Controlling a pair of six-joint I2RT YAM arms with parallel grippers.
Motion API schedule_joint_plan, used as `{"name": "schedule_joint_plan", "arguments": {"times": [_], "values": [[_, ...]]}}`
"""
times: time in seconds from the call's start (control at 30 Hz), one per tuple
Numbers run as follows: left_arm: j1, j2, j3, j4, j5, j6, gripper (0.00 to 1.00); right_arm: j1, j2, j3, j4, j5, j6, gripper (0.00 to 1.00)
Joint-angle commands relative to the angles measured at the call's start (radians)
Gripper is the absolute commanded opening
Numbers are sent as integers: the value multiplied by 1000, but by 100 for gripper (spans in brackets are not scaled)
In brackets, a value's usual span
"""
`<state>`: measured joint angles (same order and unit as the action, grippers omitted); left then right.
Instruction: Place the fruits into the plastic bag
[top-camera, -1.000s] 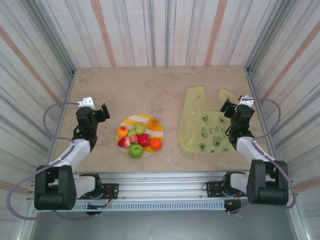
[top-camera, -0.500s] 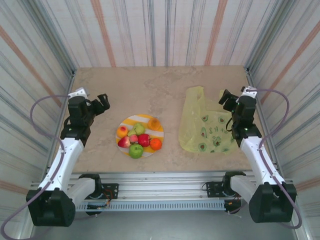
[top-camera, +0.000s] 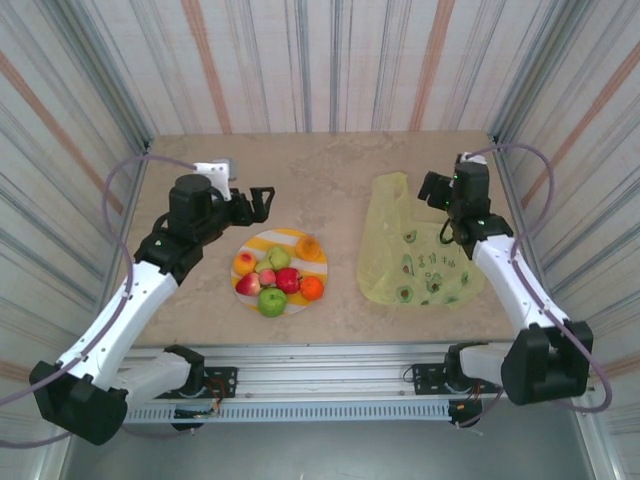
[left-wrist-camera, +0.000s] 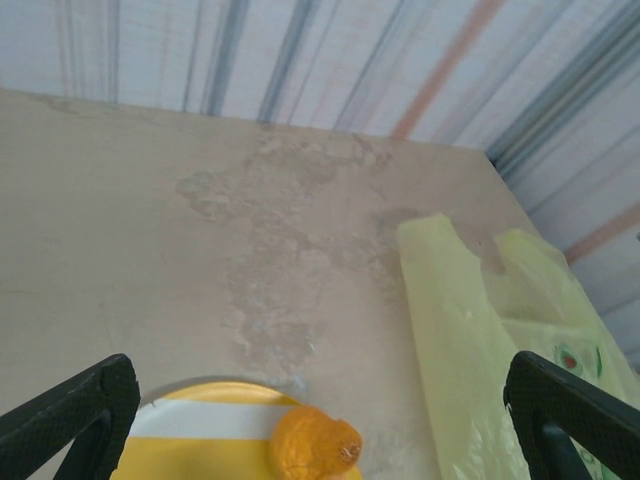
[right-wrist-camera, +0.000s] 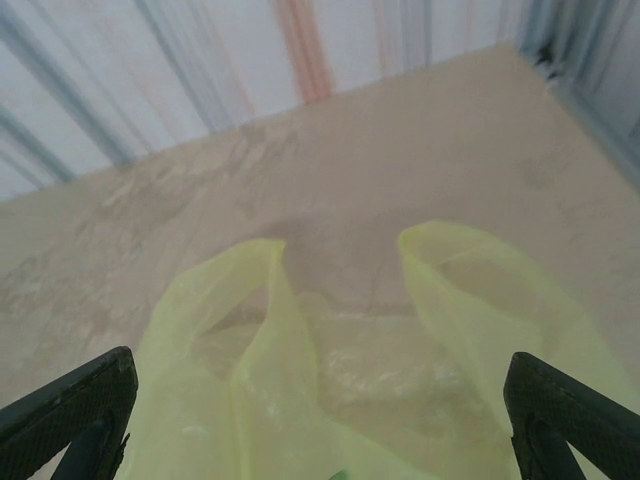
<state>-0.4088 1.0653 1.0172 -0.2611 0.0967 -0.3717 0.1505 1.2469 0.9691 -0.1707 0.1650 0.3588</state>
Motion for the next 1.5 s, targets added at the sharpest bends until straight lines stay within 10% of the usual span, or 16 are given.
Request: {"name": "schedule_joint_plan", "arguments": {"times": [0.0,0.3,0.63,0.83,1.07,1.47], "values": [[-23,30,27,-37,-25,31,99,83,103,44,-86,-100,42,96],[-53,41,30,-88,-42,31,99,162,455,215,-131,-184,60,86],[-58,-5,11,-179,-100,52,99,78,546,331,-262,-195,-154,17],[-57,-46,-37,-176,-136,57,99,-70,503,405,-312,-367,-300,0],[-58,-45,-34,-194,-148,60,99,48,597,632,-510,-529,-604,0],[-58,-50,-51,-177,-153,62,99,310,530,552,-808,-209,-892,0]]}}
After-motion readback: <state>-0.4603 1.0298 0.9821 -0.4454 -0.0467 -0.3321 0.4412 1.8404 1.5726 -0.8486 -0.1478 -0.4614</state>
